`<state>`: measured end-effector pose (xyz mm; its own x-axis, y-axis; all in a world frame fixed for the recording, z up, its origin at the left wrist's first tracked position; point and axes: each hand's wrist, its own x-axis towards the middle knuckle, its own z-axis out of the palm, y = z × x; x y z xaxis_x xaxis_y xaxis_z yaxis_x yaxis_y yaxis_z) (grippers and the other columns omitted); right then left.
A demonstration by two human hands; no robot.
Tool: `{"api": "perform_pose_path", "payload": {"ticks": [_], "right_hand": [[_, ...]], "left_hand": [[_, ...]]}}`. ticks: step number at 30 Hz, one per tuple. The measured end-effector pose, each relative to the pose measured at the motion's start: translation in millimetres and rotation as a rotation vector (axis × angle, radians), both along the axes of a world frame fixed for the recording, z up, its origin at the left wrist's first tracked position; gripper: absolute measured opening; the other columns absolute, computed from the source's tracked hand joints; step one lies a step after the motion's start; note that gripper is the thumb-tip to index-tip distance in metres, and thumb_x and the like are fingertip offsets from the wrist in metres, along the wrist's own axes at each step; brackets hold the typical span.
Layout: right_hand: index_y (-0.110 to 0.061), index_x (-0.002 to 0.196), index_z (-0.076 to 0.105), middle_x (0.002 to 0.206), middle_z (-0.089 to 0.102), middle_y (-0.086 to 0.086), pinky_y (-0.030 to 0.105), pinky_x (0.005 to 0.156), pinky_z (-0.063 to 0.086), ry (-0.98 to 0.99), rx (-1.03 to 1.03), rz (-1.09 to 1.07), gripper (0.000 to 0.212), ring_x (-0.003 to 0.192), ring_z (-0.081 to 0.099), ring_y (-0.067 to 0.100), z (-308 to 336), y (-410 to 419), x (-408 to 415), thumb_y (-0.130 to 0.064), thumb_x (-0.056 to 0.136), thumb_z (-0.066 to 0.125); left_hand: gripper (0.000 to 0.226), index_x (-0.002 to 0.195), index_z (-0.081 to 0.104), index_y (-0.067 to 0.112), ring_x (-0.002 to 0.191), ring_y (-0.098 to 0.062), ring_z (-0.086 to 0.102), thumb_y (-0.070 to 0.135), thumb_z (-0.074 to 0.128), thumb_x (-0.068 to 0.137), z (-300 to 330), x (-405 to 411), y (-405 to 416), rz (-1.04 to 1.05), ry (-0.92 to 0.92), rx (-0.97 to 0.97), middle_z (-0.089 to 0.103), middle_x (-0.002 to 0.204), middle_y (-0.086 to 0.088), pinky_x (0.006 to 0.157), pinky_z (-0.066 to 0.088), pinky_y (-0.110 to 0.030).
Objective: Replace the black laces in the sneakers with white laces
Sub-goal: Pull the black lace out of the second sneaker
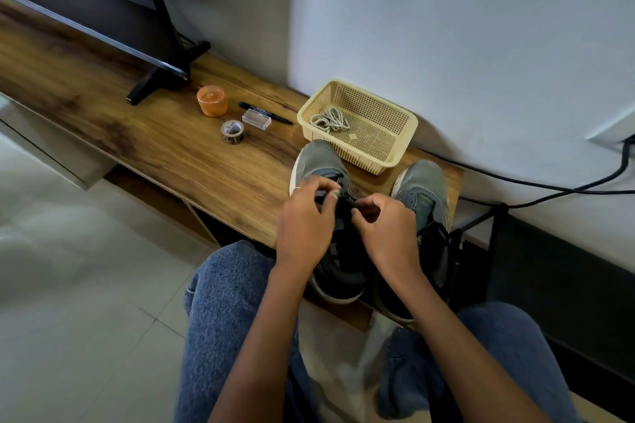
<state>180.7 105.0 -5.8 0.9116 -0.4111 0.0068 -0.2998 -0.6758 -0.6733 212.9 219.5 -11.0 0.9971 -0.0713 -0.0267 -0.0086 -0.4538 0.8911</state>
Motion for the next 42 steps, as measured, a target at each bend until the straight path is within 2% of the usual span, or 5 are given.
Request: {"api": "perform_pose_path", "payload": {"ticks": [11, 17, 21, 31, 42], "right_hand": [[-0.014, 0.097, 0.071, 0.089, 0.070, 0.001, 0.032, 0.071, 0.053, 0.006, -0.033, 0.004, 0.014, 0.083, 0.064, 0.016, 2, -1, -3, -0.021, 0.086, 0.066], [-0.014, 0.090, 0.070, 0.083, 0.069, 0.000, 0.031, 0.067, 0.052, -0.029, -0.055, -0.028, 0.008, 0.076, 0.063, 0.015, -1, 2, -4, -0.018, 0.086, 0.065], [-0.016, 0.085, 0.069, 0.078, 0.067, -0.003, 0.030, 0.065, 0.052, -0.040, -0.044, -0.027, 0.005, 0.072, 0.062, 0.012, -3, 5, -3, -0.016, 0.085, 0.064], [-0.013, 0.091, 0.069, 0.083, 0.068, 0.000, 0.026, 0.062, 0.045, -0.011, -0.106, -0.012, 0.009, 0.070, 0.055, 0.011, -2, 2, -2, -0.019, 0.087, 0.064], [-0.013, 0.090, 0.069, 0.081, 0.066, 0.001, 0.028, 0.063, 0.046, -0.021, -0.116, -0.014, 0.009, 0.071, 0.056, 0.013, 0, 5, -4, -0.019, 0.087, 0.063]], "left_hand": [[0.010, 0.094, 0.071, 0.018, 0.087, -0.012, 0.063, 0.025, 0.065, 0.090, 3, -4, -4, -0.028, -0.062, 0.247, 0.070, 0.093, 0.005, 0.076, 0.048, -0.028], [0.006, 0.092, 0.064, 0.020, 0.077, -0.001, 0.059, 0.020, 0.059, 0.094, 1, -1, -6, 0.237, 0.011, -0.030, 0.067, 0.094, 0.004, 0.070, 0.048, -0.010], [0.004, 0.092, 0.059, 0.020, 0.083, -0.007, 0.066, 0.017, 0.059, 0.094, -1, 4, -3, 0.488, 0.186, -0.421, 0.066, 0.101, -0.005, 0.078, 0.058, -0.032], [0.035, 0.112, 0.065, 0.037, 0.124, -0.011, 0.043, 0.030, 0.073, 0.079, -4, -4, -1, -0.088, -0.180, 0.441, 0.064, 0.117, 0.015, 0.100, 0.026, -0.035], [0.013, 0.093, 0.069, 0.016, 0.082, -0.011, 0.063, 0.025, 0.061, 0.093, 1, -4, -9, 0.083, -0.082, 0.115, 0.069, 0.088, 0.004, 0.075, 0.052, -0.032]]}}
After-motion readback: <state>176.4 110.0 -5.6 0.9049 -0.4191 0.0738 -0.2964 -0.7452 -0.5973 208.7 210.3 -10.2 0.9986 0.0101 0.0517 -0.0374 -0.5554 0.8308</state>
